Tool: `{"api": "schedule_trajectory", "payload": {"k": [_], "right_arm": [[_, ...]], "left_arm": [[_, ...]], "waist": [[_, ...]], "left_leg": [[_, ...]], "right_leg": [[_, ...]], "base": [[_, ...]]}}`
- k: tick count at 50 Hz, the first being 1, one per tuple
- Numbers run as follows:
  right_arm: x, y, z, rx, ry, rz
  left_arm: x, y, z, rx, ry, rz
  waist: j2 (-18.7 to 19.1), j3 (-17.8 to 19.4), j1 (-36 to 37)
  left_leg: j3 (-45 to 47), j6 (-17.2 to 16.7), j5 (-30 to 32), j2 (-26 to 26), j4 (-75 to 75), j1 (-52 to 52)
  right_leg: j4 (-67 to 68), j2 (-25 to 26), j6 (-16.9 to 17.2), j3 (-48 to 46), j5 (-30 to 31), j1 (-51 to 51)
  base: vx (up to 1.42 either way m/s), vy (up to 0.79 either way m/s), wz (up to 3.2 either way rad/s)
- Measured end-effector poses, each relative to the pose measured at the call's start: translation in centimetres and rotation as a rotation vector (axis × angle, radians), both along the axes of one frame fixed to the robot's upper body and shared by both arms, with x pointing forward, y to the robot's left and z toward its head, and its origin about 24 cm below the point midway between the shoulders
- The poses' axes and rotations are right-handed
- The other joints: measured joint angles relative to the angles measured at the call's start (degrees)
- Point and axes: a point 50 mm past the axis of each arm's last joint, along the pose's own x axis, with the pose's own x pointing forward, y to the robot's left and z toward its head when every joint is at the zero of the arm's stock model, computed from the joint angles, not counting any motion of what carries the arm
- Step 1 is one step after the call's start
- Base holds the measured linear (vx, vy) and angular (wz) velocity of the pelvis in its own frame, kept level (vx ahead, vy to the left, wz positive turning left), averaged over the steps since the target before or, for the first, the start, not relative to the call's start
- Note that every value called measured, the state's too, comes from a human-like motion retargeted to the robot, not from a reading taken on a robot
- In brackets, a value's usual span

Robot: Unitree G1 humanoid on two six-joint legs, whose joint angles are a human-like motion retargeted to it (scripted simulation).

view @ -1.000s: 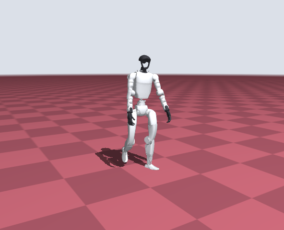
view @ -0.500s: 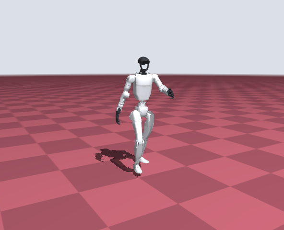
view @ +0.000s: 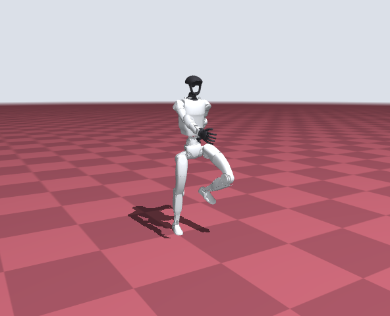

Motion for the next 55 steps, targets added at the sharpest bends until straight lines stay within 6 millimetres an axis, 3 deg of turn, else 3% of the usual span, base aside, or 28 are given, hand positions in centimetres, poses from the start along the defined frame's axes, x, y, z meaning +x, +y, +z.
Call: {"api": "schedule_trajectory", "payload": {"k": [3, 5, 8, 10, 12, 13, 14, 16, 17, 19, 20, 22, 25, 29, 33, 35, 37, 40, 42, 45, 47, 48, 50, 51, 53, 55], "right_arm": [[-0.3, 0.6, -0.9, 0.061, 0.026, 0.013], [-1.1, 1.1, -2.7, 0.074, 0.081, 0.036], [-3.2, 1.8, -6.8, 0.044, 0.215, 0.078], [-5.4, 1.9, -9.6, 0.073, 0.253, 0.068], [-9.4, 1.0, -14.2, -0.022, 0.432, 0.083], [-12.1, 0.4, -16.8, -0.024, 0.544, 0.103], [-15.1, -0.3, -19.1, -0.017, 0.654, 0.12], [-21.6, -2.3, -22.6, 0.026, 0.87, 0.113], [-24.9, -3.4, -23.8, 0.051, 0.975, 0.078], [-31.5, -5.4, -25.3, 0.101, 1.172, -0.035], [-34.6, -6.1, -25.6, 0.152, 1.261, -0.098], [-40.3, -7.0, -25.7, 0.218, 1.414, -0.181], [-46.4, -8.1, -24.7, 0.259, 1.55, -0.251], [-50.9, -9.3, -23.4, 0.316, 1.559, -0.35], [-53.6, -8.9, -22.5, 0.385, 1.613, -0.343], [-53.8, -8.5, -22.5, 0.401, 1.648, -0.284], [-52.7, -8.4, -22.9, 0.389, 1.652, -0.215], [-49.3, -8.9, -23.8, 0.319, 1.593, -0.139], [-46.1, -9.7, -24.3, 0.262, 1.523, -0.151], [-40.4, -9.8, -24.8, 0.175, 1.468, -0.155], [-35.8, -8.9, -25.0, 0.154, 1.354, -0.098], [-33.0, -8.3, -24.8, 0.155, 1.272, -0.086], [-27.2, -6.7, -23.9, 0.157, 1.126, -0.025], [-24.1, -5.9, -23.1, 0.16, 1.047, 0.011], [-17.9, -5.5, -20.2, 0.127, 0.821, -0.047], [-11.9, -4.1, -16.3, 0.174, 0.61, -0.016]], "left_arm": [[1.8, -1.5, -1.5, -0.065, -0.036, 0.006], [4.7, -2.1, -3.1, -0.077, -0.112, 0.01], [12.2, -1.6, -5.8, 0.021, -0.3, -0.024], [18.3, -1.0, -6.7, 0.174, -0.477, -0.074], [23.6, -1.0, -6.9, 0.238, -0.634, 0.018], [25.6, -1.5, -6.9, 0.199, -0.657, -0.043], [28.0, -1.8, -6.7, 0.159, -0.693, -0.119], [34.0, -2.0, -5.6, 0.107, -0.781, -0.314], [37.6, -1.8, -4.3, 0.125, -0.846, -0.393], [45.8, -1.0, 0.1, 0.231, -1.044, -0.458], [49.4, -0.9, 2.7, 0.267, -1.122, -0.529], [55.3, -1.1, 8.7, 0.345, -1.311, -0.574], [60.6, -1.5, 17.3, 0.434, -1.581, -0.562], [63.3, -2.3, 25.6, 0.498, -1.86, -0.542], [64.1, -3.9, 30.0, 0.487, -2.006, -0.59], [64.1, -4.9, 30.4, 0.446, -2.034, -0.603], [64.0, -5.8, 29.3, 0.386, -2.033, -0.594], [63.2, -6.9, 25.4, 0.268, -1.997, -0.544], [61.9, -7.6, 21.2, 0.175, -1.934, -0.471], [58.9, -7.8, 13.9, 0.123, -1.724, -0.378], [54.5, -7.2, 7.2, 0.082, -1.486, -0.504], [51.2, -6.5, 3.7, 0.057, -1.339, -0.553], [42.9, -4.8, -2.3, -0.034, -0.996, -0.579], [37.9, -3.9, -4.5, -0.12, -0.816, -0.57], [28.4, -2.6, -6.7, -0.131, -0.555, -0.486], [20.1, -1.8, -6.8, -0.199, -0.331, -0.451]], "waist": [[0.54, -0.85, -0.79], [0.58, -1.48, -1.43], [0.11, 2.35, 0.46], [4.11, 5.13, 1.29], [7.79, 4.79, -2.75], [9.07, 4.29, -6.41], [10.38, 3.61, -9.67], [11.89, 0.95, -14.89], [12.15, -0.05, -16.76], [12.62, 0.76, -18.31], [12.51, 0.48, -18.09], [12.87, 0.29, -19.13], [14.5, -0.63, -22.5], [16.58, -0.8, -28.51], [16.39, -0.97, -31.49], [16.29, -1.39, -31.74], [16.5, -2.28, -31.34], [17.62, -4.11, -30.62], [17.87, -3.48, -31.42], [12.63, 2.57, -31.5], [9.47, 3.3, -24.84], [8.24, 4.24, -21.16], [4.91, 7.31, -14.66], [3.64, 5.38, -14.16], [3.48, 1.2, -14.25], [1.56, -0.83, -11.6]], "left_leg": [[1.43, -0.27, 1.54, 0.12, -18.65, 3.87], [4.86, -0.84, 2.61, -0.26, -36.73, 10.43], [14.53, -5.11, 8.26, -8.19, -82.28, 33.65], [17.53, -7.26, 20.25, -12.78, -113.54, 50.78], [16.22, -10.34, 28.84, -12.02, -120.85, 56.16], [15.36, -14.53, 29.5, -11.22, -120.1, 57.11], [13.76, -16.69, 29.76, -10.5, -120.24, 58.05], [9.93, -17.47, 29.53, -9.97, -120.76, 57.13], [7.98, -16.9, 29.13, -9.91, -120.79, 56.13], [5.01, -15.24, 28.23, -9.5, -121.1, 56.77], [4.78, -14.73, 28.07, -9.85, -121.1, 56.27], [3.32, -14.58, 27.79, -9.72, -121.1, 56.44], [1.13, -13.52, 26.66, -9.02, -121.1, 57.22], [-1.91, -12.73, 24.49, -8.25, -121.1, 60.88], [-3.92, -12.67, 22.98, -9.31, -121.1, 64.77], [-4.48, -12.56, 22.13, -9.93, -121.1, 66.17], [-4.67, -12.76, 21.38, -10.36, -121.1, 66.97], [-4.9, -13.68, 20.73, -10.48, -121.09, 67.62], [-6.76, -14.28, 19.99, -10.66, -119.79, 69.56], [-10.96, -13.11, 19.45, -14.87, -117.79, 78.44], [-8.16, -10.75, 22.38, -18.18, -114.39, 80.71], [-5.87, -9.61, 24.74, -19.25, -111.16, 81.44], [-1.22, -8.76, 27.02, -20.73, -97.08, 79.83], [-0.86, -8.91, 23.53, -18.43, -78.41, 69.59], [-1.93, -10.85, 20.2, -12.48, -42.88, 48.21], [-3.05, -7.34, 11.65, -13.17, -25.21, 36.93]], "right_leg": [[1.47, 0.39, 0.18, 0.32, -1.37, 1.03], [2.58, 0.38, 0.95, 0.79, -2.11, 1.44], [4.6, -1.58, 3.77, 2.97, -3.38, 5.84], [6.32, 1.23, 4.61, 5.18, -4.32, 10.97], [10.28, 4.85, 3.16, 4.77, -3.44, 13.06], [13.56, 6.37, 2.57, 3.09, -1.7, 13.4], [21.29, 7.77, 1.75, 1.12, -0.2, 10.8], [46.09, 8.28, 0.14, -3.3, 0.94, -2.44], [60.02, 7.29, -0.44, -5.6, 0.98, -10.6], [82.2, 6.05, -2.54, -7.3, -0.88, -22.99], [91.24, 6.83, -4.94, -5.32, -4.9, -29.28], [105.76, 9.3, -4.66, -4.05, -7.45, -40.0], [120.43, 10.87, -4.85, -5.56, -9.41, -52.92], [126.08, 8.79, -6.64, -9.56, -13.09, -61.28], [119.03, 5.47, -7.87, -11.33, -15.91, -64.09], [110.72, 3.59, -8.72, -12.34, -17.23, -63.52], [97.9, 2.73, -9.15, -13.71, -18.36, -61.18], [69.34, 2.8, -8.09, -17.71, -18.22, -53.16], [40.76, 4.41, -4.87, -21.1, -13.31, -40.47], [0.7, 5.31, 2.18, -21.93, 7.29, -15.69], [1.69, 3.75, 5.3, -18.04, 9.61, -13.62], [2.49, 3.49, 5.86, -15.54, 8.54, -11.76], [3.84, 1.54, 5.63, -10.41, 6.06, -6.81], [4.32, 0.7, 4.4, -9.46, 5.36, -8.01], [5.1, 0.39, 2.68, -9.66, 2.89, -10.43], [4.21, -0.14, 2.42, -7.05, 2.72, -11.28]], "base": [[0.52, 0.14, -0.1], [0.56, 0.17, -0.23], [0.69, 0.25, -0.92], [0.79, 0.38, -0.97], [0.73, 0.41, 0.61], [0.67, 0.39, 1.61], [0.61, 0.37, 1.88], [0.47, 0.3, 1.68], [0.44, 0.16, 1.45], [0.44, 0.12, 0.87], [0.41, 0.13, 0.39], [0.45, 0.1, 0.44], [0.51, 0.09, 0.55], [0.58, 0.06, 0.73], [0.57, 0.0, 0.59], [0.55, -0.03, 0.33], [0.54, -0.06, 0.17], [0.57, -0.08, 0.23], [0.69, -0.1, 0.92], [0.8, -0.2, 0.54], [0.74, -0.28, -1.73], [0.72, -0.28, -2.4], [0.66, -0.26, -2.18], [0.53, -0.17, -0.99], [0.5, -0.04, 0.04], [0.52, -0.04, -0.65]]}}
